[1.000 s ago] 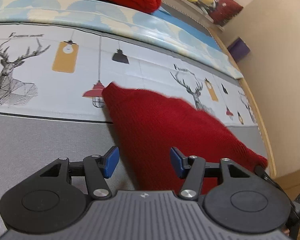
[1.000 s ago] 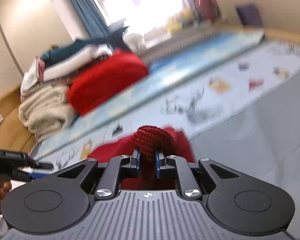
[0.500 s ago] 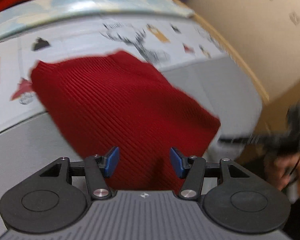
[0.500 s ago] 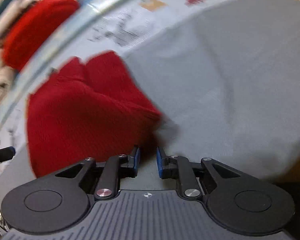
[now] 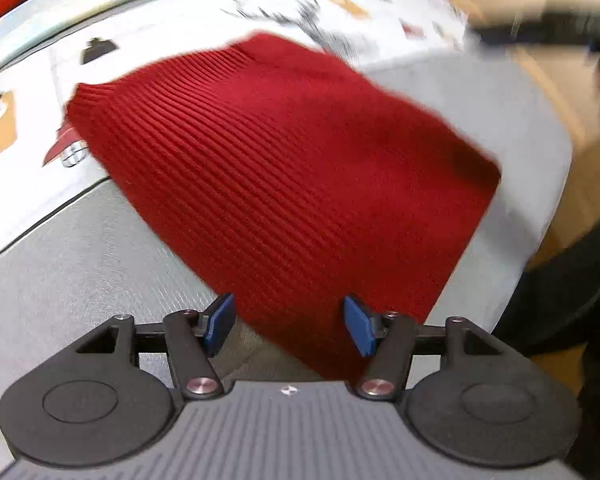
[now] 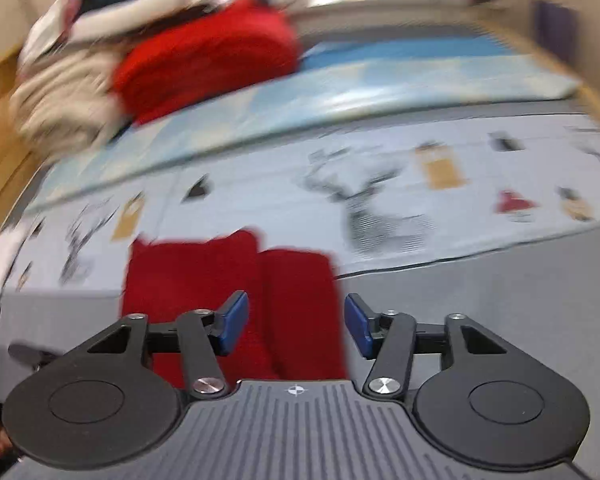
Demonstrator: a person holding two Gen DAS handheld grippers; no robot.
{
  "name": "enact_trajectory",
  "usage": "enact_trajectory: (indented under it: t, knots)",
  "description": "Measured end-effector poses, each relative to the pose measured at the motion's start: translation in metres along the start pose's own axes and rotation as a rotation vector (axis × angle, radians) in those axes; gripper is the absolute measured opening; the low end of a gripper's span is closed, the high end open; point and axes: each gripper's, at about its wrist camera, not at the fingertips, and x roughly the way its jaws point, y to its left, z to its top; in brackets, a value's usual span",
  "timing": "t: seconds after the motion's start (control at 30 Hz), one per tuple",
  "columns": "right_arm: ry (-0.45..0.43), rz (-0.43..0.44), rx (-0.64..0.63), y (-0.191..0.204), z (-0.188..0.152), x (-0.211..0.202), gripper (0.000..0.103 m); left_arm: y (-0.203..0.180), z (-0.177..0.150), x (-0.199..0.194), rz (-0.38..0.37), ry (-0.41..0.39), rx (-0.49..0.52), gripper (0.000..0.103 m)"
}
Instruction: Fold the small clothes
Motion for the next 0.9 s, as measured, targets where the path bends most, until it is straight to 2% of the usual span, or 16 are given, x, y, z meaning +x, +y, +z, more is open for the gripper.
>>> enact_trajectory:
  t: [0.1,0.17,0.27,0.37,0.43,0.47,0.53,0.63,0.8,0.87,0.9]
  knots:
    - [0.075,-0.006,0.025,-0.003,-0.002,0.035,0.068,0.028,0.008,-0.014,-0.017,-0.089,-0.165,0.086]
    - [0.125,-0.027,0.082,-0.017,-0.008,0.062,0.068,0.045,0.010,-0.017,-0.019,-0.131,-0.277,0.087]
    - [0.206,-0.068,0.138,-0.027,-0.024,0.084,0.068,0.072,0.015,-0.007,-0.008,-0.129,-0.439,0.093]
    - [0.235,-0.077,0.110,-0.035,-0.029,0.096,0.069,0.089,0.014,0.005,-0.032,-0.107,-0.521,0.093]
    - [0.240,-0.080,0.145,-0.044,-0.031,0.103,0.084,0.091,0.014,0.011,-0.071,-0.106,-0.545,0.093]
    - [0.252,-0.071,0.171,-0.049,-0.032,0.106,0.086,0.092,0.013,0.016,-0.100,-0.107,-0.547,0.094]
    - [0.253,-0.028,0.205,-0.055,-0.034,0.109,0.088,0.096,0.016,0.027,-0.093,-0.056,-0.563,0.095]
    - [0.274,0.011,0.255,-0.065,-0.035,0.123,0.091,0.096,0.020,0.038,-0.136,-0.065,-0.555,0.100]
    - [0.288,0.077,0.279,-0.068,-0.035,0.132,0.091,0.099,0.022,0.049,-0.166,-0.052,-0.593,0.101]
    - [0.288,0.106,0.279,-0.067,-0.033,0.134,0.086,0.099,0.024,0.051,-0.177,-0.051,-0.596,0.100]
    - [0.290,0.129,0.290,-0.067,-0.033,0.135,0.080,0.096,0.027,0.052,-0.175,-0.054,-0.586,0.099]
